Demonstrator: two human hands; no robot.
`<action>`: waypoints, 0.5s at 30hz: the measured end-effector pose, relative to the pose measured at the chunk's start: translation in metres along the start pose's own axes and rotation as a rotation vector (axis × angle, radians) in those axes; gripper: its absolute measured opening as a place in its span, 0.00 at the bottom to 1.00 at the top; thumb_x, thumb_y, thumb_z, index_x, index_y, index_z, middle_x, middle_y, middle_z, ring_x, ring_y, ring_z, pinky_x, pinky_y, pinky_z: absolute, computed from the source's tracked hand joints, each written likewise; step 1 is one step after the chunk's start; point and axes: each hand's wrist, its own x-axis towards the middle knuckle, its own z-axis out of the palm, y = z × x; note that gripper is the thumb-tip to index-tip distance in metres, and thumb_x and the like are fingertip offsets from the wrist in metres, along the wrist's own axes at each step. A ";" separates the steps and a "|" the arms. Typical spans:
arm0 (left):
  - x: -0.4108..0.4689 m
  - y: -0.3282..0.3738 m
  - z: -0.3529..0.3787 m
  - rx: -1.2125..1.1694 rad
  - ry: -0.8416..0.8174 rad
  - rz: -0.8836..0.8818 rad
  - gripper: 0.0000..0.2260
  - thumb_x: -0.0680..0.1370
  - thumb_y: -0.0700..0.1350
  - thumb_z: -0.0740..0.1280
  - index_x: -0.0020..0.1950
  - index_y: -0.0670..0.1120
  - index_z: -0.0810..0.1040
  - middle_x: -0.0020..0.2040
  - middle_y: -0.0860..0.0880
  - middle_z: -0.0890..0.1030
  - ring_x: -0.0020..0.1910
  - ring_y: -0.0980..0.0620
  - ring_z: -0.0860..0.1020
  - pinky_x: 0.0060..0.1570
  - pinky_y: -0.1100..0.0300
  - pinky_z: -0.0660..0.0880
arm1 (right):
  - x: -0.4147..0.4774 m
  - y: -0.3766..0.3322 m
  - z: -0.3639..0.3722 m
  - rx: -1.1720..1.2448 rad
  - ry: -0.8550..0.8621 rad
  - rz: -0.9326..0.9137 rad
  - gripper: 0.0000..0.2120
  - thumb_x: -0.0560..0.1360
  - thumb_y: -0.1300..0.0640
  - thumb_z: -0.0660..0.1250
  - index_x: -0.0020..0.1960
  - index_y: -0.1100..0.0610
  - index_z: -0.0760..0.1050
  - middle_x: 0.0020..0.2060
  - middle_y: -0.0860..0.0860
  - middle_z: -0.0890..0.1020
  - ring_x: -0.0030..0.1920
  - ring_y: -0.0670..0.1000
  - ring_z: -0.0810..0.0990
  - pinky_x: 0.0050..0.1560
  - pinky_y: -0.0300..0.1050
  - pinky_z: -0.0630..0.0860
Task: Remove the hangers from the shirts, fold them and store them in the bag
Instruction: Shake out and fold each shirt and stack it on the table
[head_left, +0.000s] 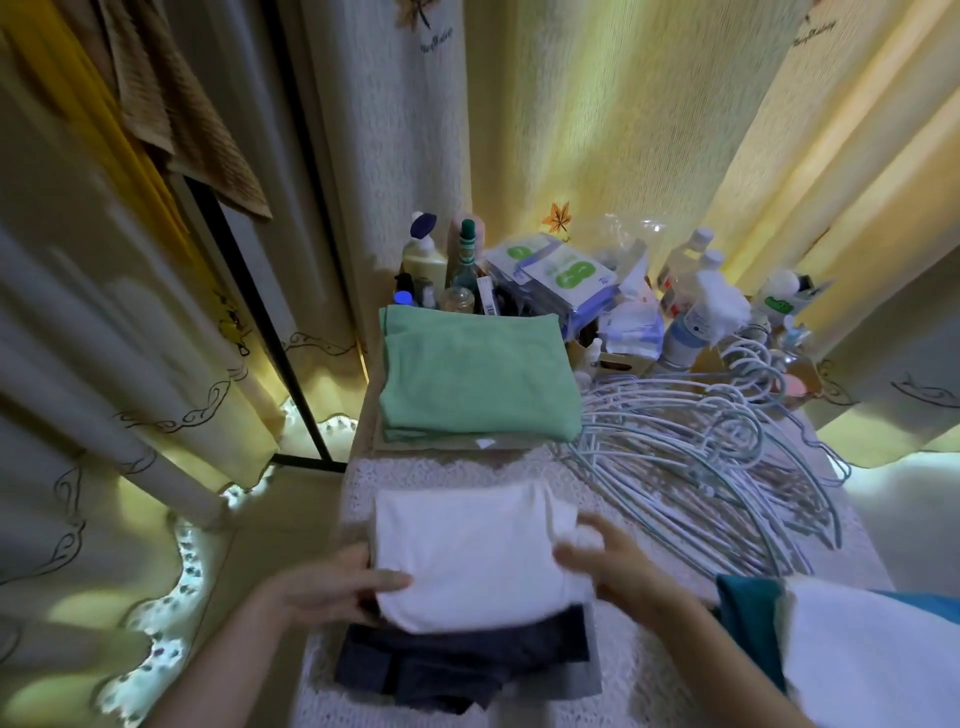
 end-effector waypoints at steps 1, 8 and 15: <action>0.003 -0.015 0.001 0.064 0.094 0.012 0.32 0.64 0.50 0.80 0.64 0.49 0.71 0.59 0.48 0.82 0.57 0.48 0.80 0.52 0.49 0.79 | -0.003 0.019 -0.001 -0.205 0.064 0.054 0.20 0.70 0.66 0.73 0.59 0.60 0.71 0.45 0.57 0.79 0.42 0.53 0.78 0.40 0.44 0.77; 0.011 -0.038 0.023 0.372 0.448 0.371 0.21 0.69 0.49 0.74 0.59 0.54 0.72 0.56 0.58 0.78 0.58 0.55 0.77 0.49 0.65 0.73 | -0.010 0.045 -0.007 -0.515 0.034 0.083 0.12 0.69 0.56 0.75 0.48 0.53 0.73 0.41 0.48 0.78 0.37 0.43 0.76 0.31 0.32 0.71; 0.040 -0.054 0.017 0.611 0.680 0.219 0.34 0.75 0.47 0.70 0.75 0.42 0.57 0.73 0.42 0.64 0.71 0.44 0.65 0.66 0.54 0.65 | -0.006 0.071 0.020 -0.653 0.117 0.120 0.15 0.72 0.54 0.70 0.56 0.57 0.73 0.50 0.53 0.78 0.51 0.52 0.76 0.50 0.43 0.73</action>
